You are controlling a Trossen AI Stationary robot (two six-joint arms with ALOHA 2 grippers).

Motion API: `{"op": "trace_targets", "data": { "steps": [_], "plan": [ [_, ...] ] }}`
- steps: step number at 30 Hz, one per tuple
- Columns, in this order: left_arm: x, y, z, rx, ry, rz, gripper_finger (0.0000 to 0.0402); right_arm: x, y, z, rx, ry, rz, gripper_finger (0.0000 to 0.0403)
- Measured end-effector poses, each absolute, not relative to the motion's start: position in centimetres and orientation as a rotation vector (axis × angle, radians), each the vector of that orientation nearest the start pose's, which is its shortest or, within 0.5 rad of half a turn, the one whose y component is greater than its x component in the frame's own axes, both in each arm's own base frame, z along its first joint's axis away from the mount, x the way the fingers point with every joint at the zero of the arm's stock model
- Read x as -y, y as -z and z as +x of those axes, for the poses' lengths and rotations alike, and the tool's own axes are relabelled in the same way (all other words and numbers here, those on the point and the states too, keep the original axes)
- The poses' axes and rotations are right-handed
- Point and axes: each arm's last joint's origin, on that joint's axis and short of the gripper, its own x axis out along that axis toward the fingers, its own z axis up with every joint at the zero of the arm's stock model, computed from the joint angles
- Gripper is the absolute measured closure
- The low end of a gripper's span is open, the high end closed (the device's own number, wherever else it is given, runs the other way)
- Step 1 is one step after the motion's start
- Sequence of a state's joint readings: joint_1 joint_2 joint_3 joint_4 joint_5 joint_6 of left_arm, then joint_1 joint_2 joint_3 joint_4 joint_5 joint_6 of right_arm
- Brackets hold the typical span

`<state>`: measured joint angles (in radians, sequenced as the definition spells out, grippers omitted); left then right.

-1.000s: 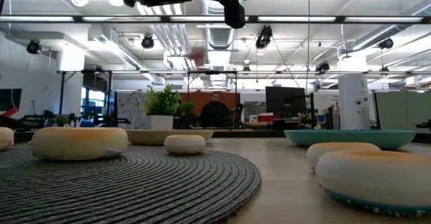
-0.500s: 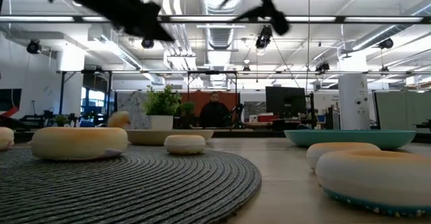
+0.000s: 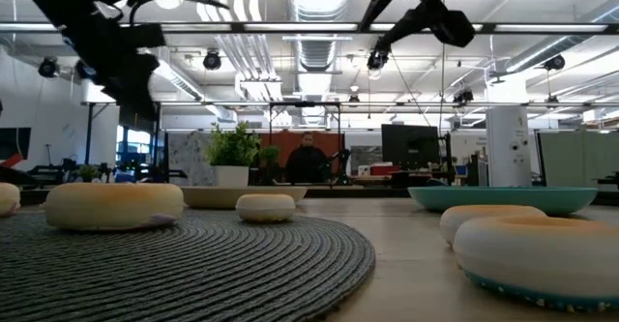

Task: Pick & Place donuts
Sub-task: Put the small orange donut on the blue plate

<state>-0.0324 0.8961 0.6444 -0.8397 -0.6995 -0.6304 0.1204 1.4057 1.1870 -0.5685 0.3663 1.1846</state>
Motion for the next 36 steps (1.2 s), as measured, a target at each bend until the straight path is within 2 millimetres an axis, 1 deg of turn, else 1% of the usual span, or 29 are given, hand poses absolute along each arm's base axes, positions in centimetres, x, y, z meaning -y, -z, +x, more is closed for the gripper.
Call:
{"op": "trace_targets", "data": {
  "steps": [2, 4, 6, 9, 11, 14, 16, 18, 21, 24, 28, 36],
  "plan": [
    [-1.2, -22.9, 14.5, -0.883, -0.833, -0.169, 0.0328, -2.5, -30.0, 29.5, -0.541, 0.64, 0.911, 0.0264],
    [-1.0, -22.6, 14.3, -0.958, -0.775, -0.208, 0.0325, -2.6, -29.9, 29.7, -0.55, 0.622, 0.903, 0.0264],
    [-0.9, -22.0, 14.2, -0.968, -0.752, -0.273, 0.0318, -2.6, -29.6, 29.7, -0.571, 0.616, 0.884, 0.0264],
    [-1.2, -21.2, 13.9, -0.937, -0.778, -0.395, 0.0298, -2.6, -29.3, 29.8, -0.589, 0.612, 0.86, 0.0264],
    [-1.7, -20.4, 13.6, -0.961, -0.793, -0.511, 0.0285, -2.6, -29.3, 29.8, -0.591, 0.607, 0.848, 0.0264],
    [-2.9, -18.6, 12.8, -1.013, -0.854, -0.741, 0.0275, -2.6, -29.3, 29.8, -0.597, 0.6, 0.837, 0.0264],
    [-3.8, -17.7, 12.4, -1.007, -0.875, -0.835, 0.0274, -2.6, -29.3, 29.8, -0.599, 0.597, 0.829, 0.0264],
    [-4.8, -17.3, 12.4, -0.967, -0.872, -0.895, 0.0274, -2.6, -29.3, 29.8, -0.601, 0.595, 0.824, 0.0264],
    [-6.0, -17.5, 12.5, -0.905, -0.842, -0.939, 0.0274, -2.7, -29.3, 29.8, -0.601, 0.594, 0.824, 0.0264],
    [-6.6, -17.5, 12.4, -0.918, -0.82, -0.943, 0.0274, -2.9, -29.3, 29.8, -0.604, 0.588, 0.822, 0.0264],
    [-6.6, -16.8, 12.6, -0.967, -0.723, -1.006, 0.0274, -3.0, -29.3, 29.8, -0.606, 0.583, 0.82, 0.0264],
    [-7.0, -15.4, 13.4, -1.043, -0.717, -0.997, 0.0274, -3.0, -29.2, 29.7, -0.605, 0.585, 0.805, 0.0264]
  ]
}}
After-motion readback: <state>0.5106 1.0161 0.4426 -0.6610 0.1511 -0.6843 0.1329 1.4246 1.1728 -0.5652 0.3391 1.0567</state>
